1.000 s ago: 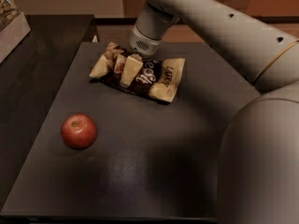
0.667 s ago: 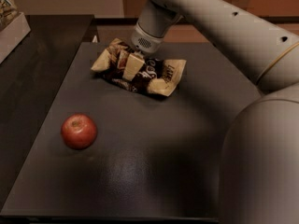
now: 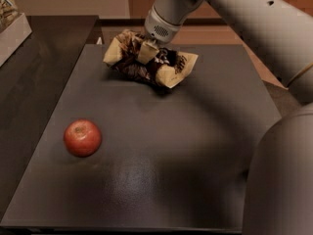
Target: Pick brown chip bag
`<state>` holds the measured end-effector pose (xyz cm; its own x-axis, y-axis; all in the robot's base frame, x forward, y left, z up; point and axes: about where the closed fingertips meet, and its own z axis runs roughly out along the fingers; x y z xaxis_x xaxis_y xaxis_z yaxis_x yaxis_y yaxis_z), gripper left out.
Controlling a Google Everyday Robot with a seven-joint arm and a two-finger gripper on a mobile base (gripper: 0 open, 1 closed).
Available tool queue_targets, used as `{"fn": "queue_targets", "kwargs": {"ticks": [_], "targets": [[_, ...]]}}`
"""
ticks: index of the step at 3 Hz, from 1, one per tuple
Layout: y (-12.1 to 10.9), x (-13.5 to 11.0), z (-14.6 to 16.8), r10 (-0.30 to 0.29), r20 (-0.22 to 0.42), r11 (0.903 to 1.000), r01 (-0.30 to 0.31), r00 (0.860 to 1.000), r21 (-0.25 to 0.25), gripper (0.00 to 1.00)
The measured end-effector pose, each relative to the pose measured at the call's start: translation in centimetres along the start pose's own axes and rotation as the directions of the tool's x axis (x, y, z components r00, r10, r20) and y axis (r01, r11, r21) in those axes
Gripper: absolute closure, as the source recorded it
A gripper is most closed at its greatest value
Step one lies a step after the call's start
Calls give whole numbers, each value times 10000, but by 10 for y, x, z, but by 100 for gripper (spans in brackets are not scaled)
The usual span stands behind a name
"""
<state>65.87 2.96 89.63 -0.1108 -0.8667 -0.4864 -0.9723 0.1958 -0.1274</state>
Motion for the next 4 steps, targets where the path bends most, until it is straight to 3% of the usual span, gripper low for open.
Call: {"fn": "queue_targets", "kwargs": {"ticks": [1,2,3,4], "targets": [[0,-18,-40,-927,498,9950,907,9944,415,100],[2,-37,-78,-1912,734,9788,1845,9788,891,100],[4,-51,-110,-2763,839,9563,2652,9574,1229,100],[4,-51,-110,-2763,839,9563,2653,9574,1228,100]]}}
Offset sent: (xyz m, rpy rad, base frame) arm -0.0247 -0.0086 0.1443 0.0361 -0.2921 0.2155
